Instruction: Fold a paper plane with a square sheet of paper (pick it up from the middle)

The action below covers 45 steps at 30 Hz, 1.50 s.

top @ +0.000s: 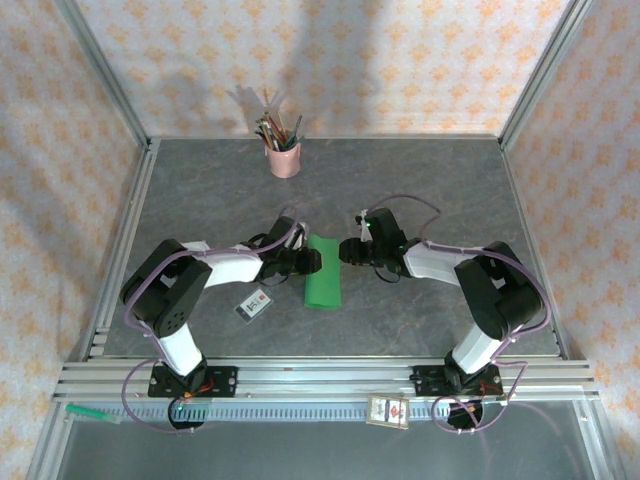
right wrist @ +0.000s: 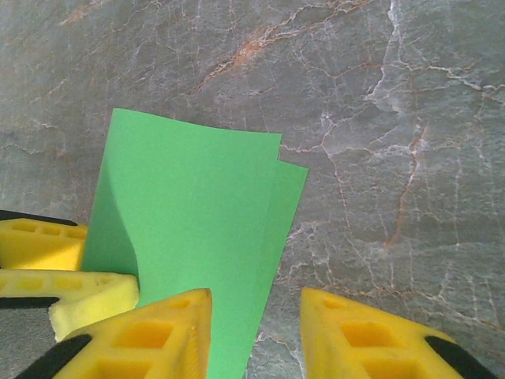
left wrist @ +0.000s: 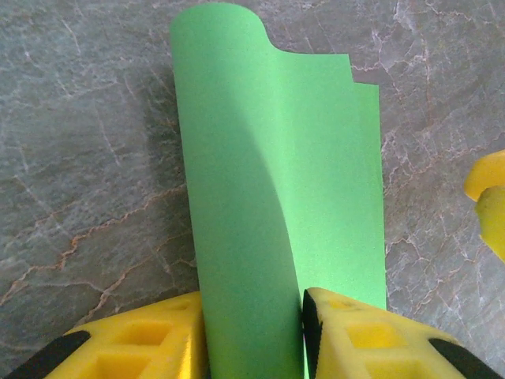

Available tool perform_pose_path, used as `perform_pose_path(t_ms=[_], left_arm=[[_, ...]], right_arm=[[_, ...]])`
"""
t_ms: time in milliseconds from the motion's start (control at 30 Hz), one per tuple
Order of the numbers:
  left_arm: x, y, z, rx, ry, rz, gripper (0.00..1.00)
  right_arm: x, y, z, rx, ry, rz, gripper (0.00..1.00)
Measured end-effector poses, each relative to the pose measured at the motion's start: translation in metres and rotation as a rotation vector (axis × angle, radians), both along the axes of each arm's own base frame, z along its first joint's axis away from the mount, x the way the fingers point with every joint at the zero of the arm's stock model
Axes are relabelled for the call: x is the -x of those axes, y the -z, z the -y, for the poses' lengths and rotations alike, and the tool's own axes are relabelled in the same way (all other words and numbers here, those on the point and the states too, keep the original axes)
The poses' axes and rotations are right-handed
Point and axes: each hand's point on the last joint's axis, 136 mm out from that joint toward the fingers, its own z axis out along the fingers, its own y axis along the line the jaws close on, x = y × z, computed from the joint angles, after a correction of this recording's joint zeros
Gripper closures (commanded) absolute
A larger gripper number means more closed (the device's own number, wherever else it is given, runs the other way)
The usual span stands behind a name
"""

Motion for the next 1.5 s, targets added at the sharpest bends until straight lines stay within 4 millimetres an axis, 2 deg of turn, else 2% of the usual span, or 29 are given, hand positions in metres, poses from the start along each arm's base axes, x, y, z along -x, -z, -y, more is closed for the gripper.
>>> perform_pose_path(t_ms=[333,700,1100,1500], left_arm=[[0.0,0.001,-0.002,-0.047,0.045,-0.004,0.57],[-0.001,0.004,-0.003,-0.11,0.09,-0.028,0.62],[-0.002,0.006,-0.003,-0.172,0.131,-0.039,0.62],[-0.001,0.007,-0.001,-0.242,0.165,-0.024,0.59]], right_arm=[[0.005,0.005,0.003,0.024,-0.005,-0.022,0.66],[-0.002,-0.003,0.0,0.021,-0.012,-0.005,0.66],[-0.004,0.003,0.006,0.032,-0.004,-0.032,0.68],[-0.012,0.013,-0.01,-0.021,-0.023,-0.102,0.7]])
